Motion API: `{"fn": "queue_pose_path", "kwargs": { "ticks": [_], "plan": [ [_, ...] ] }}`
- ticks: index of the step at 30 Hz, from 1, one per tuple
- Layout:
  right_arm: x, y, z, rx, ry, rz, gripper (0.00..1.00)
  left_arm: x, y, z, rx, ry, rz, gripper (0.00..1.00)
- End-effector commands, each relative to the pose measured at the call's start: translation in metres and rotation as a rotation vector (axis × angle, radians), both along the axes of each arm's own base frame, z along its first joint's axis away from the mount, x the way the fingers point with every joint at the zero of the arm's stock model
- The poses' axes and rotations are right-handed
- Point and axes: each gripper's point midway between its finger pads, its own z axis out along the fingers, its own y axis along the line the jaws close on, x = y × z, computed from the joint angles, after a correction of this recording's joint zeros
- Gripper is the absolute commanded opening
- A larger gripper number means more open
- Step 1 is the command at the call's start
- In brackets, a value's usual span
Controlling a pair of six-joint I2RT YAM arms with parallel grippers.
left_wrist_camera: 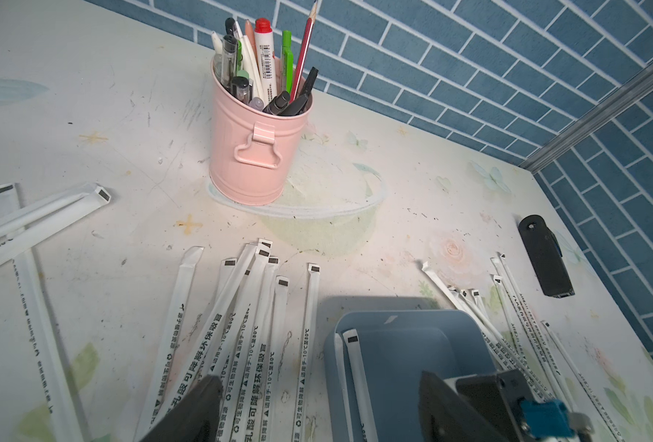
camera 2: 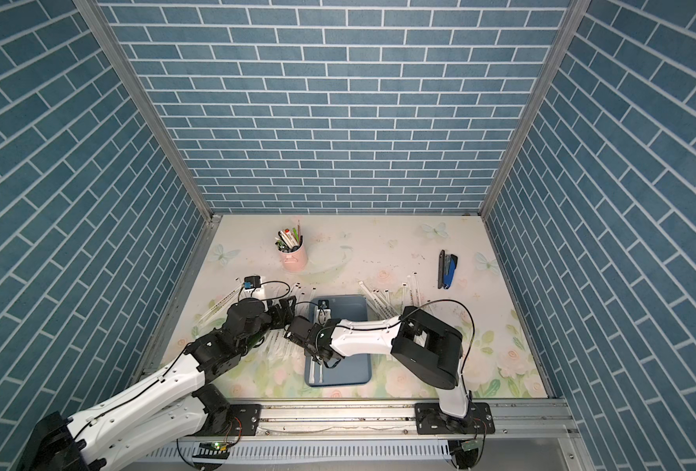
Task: Put the straws into the storage box
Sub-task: Place the straw in the storage box.
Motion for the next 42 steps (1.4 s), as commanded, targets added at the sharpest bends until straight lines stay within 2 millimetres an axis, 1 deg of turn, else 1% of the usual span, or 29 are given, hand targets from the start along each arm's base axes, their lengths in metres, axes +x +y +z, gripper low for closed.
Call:
{"fn": "queue_pose_path", "kwargs": {
  "ticks": [1, 5, 9, 14, 17, 23, 27, 32, 36, 38, 39, 42],
  "plan": [
    [0.0, -0.004, -0.003, -0.009, 0.013, -0.019, 0.24, 0.002, -0.003, 0.01, -0.011, -0.022, -0.012, 0.84],
    [-0.001, -0.005, -0.003, 0.001, 0.015, -0.015, 0.21, 0.002, -0.004, 0.009, -0.015, -0.016, -0.015, 0.84],
    [-0.002, -0.002, -0.005, 0.006, 0.022, -0.003, 0.17, 0.001, -0.004, 0.01, -0.012, -0.015, -0.019, 0.84],
    [-0.003, 0.004, -0.003, 0.03, 0.021, 0.023, 0.14, 0.001, -0.005, 0.009, -0.014, -0.013, -0.021, 0.84],
    [-0.002, 0.007, -0.002, 0.046, 0.019, 0.031, 0.14, 0.002, -0.005, 0.009, -0.014, -0.014, -0.022, 0.84],
    [-0.001, 0.005, -0.002, 0.065, 0.02, 0.025, 0.13, 0.002, -0.005, 0.008, -0.013, -0.011, -0.023, 0.84],
    [0.0, 0.004, 0.001, 0.068, 0.012, 0.023, 0.17, 0.002, -0.006, 0.009, -0.013, -0.01, -0.025, 0.84],
    [0.002, 0.003, 0.017, 0.078, -0.018, 0.046, 0.24, 0.004, -0.008, 0.011, -0.008, -0.015, -0.028, 0.84],
    [0.007, -0.002, 0.033, 0.085, -0.034, 0.061, 0.25, 0.007, -0.007, 0.014, 0.012, -0.019, -0.023, 0.83],
    [0.012, -0.01, 0.043, 0.082, -0.051, 0.071, 0.26, 0.008, 0.0, 0.008, 0.054, -0.011, 0.003, 0.81],
    [0.014, -0.014, 0.048, 0.076, -0.062, 0.074, 0.26, 0.011, 0.003, 0.018, 0.059, -0.026, 0.02, 0.79],
    [0.026, -0.035, 0.066, 0.05, -0.113, 0.082, 0.26, 0.017, 0.025, 0.015, 0.099, -0.006, 0.103, 0.72]
  ]
}}
